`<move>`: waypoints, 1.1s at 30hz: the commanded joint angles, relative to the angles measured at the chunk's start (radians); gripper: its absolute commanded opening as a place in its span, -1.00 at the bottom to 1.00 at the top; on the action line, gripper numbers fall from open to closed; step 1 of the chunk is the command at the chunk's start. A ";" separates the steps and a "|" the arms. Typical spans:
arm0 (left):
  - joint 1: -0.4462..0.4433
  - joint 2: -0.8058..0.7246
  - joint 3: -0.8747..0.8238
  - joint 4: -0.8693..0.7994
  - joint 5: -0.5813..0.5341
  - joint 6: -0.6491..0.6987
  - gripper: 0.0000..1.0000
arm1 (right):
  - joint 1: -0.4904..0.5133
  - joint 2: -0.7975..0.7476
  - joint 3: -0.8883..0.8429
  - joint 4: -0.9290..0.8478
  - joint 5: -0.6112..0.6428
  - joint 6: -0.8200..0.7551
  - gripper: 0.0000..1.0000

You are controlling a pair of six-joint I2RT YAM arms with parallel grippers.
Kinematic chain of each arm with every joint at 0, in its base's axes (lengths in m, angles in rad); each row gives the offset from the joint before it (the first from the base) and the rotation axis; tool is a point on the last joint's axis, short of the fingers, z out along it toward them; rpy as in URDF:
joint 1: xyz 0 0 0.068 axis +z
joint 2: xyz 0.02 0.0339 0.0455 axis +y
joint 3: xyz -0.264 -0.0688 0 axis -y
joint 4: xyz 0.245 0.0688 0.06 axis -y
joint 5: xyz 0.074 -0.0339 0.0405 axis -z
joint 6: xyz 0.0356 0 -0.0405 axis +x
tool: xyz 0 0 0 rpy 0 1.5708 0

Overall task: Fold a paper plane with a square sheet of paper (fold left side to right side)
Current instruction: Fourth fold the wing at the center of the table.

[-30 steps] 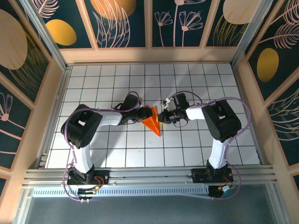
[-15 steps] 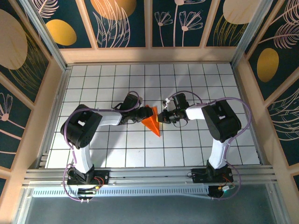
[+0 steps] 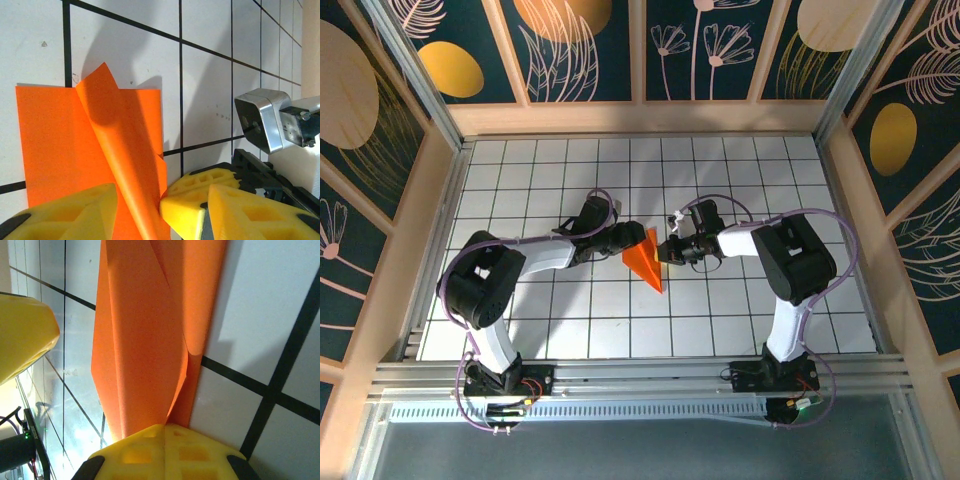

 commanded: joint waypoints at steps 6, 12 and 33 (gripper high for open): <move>-0.012 0.022 0.010 0.055 0.089 -0.003 -0.53 | 0.013 0.045 -0.004 -0.033 0.101 -0.006 -1.00; -0.016 0.098 0.036 0.071 0.118 -0.004 -0.86 | 0.014 0.044 -0.001 -0.042 0.113 -0.005 -1.00; -0.017 0.175 0.013 0.023 0.053 0.038 -0.98 | 0.021 0.047 0.009 -0.087 0.162 -0.031 -1.00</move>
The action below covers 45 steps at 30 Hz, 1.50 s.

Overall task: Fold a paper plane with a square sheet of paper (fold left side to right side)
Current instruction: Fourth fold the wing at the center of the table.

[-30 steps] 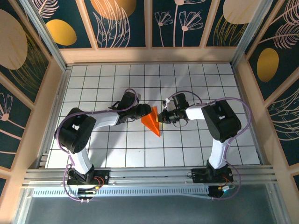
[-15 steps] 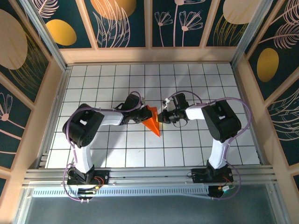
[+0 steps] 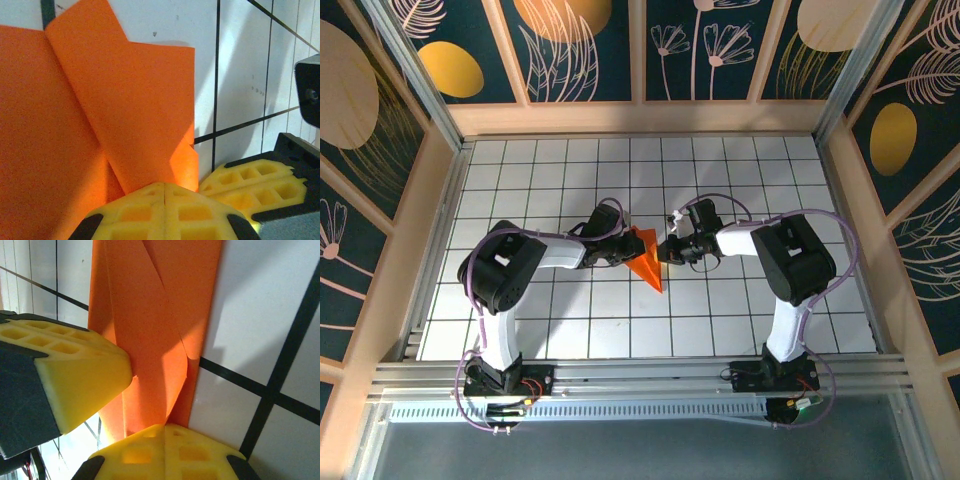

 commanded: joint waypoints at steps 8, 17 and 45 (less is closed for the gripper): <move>-0.005 0.035 -0.009 -0.075 -0.063 0.046 -1.00 | 0.011 0.042 0.001 -0.035 0.100 -0.022 -1.00; -0.004 0.046 -0.007 -0.094 -0.078 0.052 -1.00 | 0.006 -0.004 0.035 0.017 0.022 0.028 -0.91; -0.003 0.033 -0.007 -0.107 -0.094 0.050 -1.00 | -0.011 -0.276 -0.008 -0.149 -0.085 0.027 -0.90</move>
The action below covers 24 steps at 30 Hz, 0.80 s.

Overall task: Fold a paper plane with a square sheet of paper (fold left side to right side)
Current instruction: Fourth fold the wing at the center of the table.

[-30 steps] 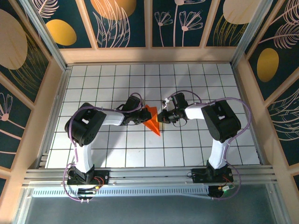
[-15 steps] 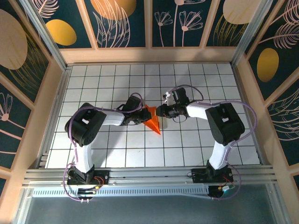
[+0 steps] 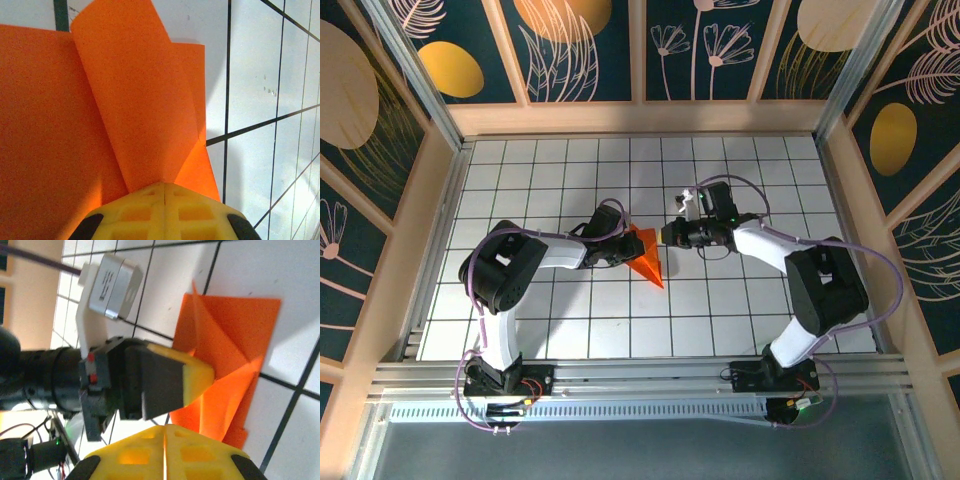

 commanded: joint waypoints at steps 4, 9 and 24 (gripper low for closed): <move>0.002 0.027 -0.015 -0.086 -0.061 0.025 -1.00 | 0.038 -0.017 -0.063 -0.032 -0.081 0.020 -1.00; 0.001 0.027 -0.015 -0.086 -0.060 0.023 -1.00 | 0.056 -0.008 -0.110 0.021 -0.088 0.053 -1.00; 0.001 0.021 -0.011 -0.089 -0.063 0.022 -1.00 | 0.099 0.077 -0.100 0.091 -0.090 0.083 -1.00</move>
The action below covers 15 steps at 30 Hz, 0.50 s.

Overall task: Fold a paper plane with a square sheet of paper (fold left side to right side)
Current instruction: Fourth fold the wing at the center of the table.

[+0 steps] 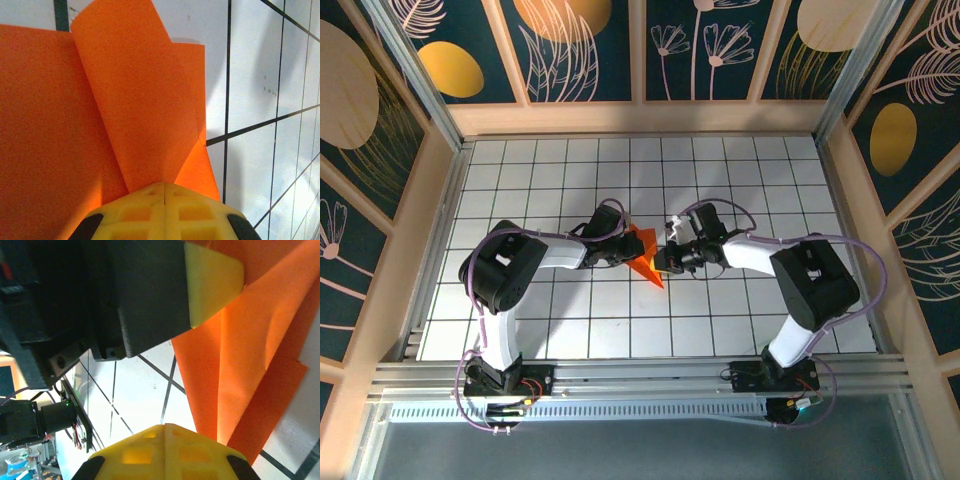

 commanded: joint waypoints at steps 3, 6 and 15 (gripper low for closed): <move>0.003 0.019 -0.011 -0.090 -0.063 0.024 -1.00 | 0.011 0.037 0.009 0.040 -0.007 0.017 -1.00; 0.001 0.021 -0.011 -0.089 -0.063 0.023 -1.00 | 0.031 0.047 0.000 0.039 0.000 0.018 -1.00; 0.001 0.024 -0.010 -0.089 -0.064 0.023 -1.00 | 0.047 0.032 -0.058 0.031 0.015 0.018 -1.00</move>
